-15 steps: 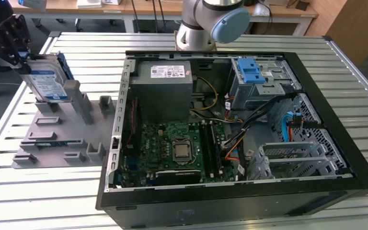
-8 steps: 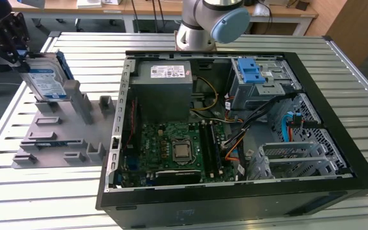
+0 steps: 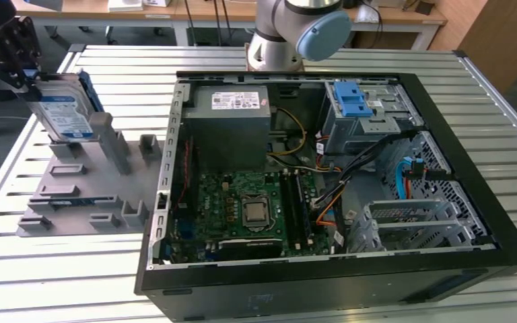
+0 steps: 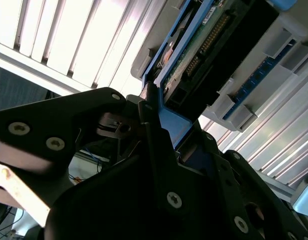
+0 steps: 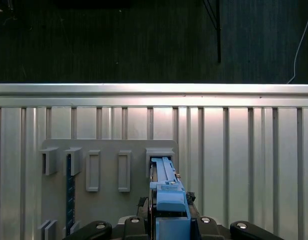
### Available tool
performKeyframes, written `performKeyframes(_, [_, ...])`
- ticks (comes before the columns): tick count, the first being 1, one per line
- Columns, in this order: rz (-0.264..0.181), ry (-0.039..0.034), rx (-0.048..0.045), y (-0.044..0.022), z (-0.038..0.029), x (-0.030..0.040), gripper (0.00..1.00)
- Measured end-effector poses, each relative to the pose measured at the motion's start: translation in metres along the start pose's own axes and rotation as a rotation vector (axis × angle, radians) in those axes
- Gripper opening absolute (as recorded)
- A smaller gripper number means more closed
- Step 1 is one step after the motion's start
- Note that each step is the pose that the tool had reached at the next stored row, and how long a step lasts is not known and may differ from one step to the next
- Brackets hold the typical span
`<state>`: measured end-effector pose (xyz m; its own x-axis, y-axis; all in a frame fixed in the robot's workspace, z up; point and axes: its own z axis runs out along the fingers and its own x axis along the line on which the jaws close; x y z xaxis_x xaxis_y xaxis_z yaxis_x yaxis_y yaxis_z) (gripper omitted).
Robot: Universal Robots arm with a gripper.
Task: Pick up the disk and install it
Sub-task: 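Pick up the disk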
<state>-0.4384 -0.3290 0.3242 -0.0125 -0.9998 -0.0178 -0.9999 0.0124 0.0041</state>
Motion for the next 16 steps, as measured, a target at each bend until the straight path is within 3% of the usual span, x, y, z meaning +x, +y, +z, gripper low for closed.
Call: performKeyframes(16, [0.000,0.0000,0.0001,0.0000,-0.0035,-0.0001,0.36])
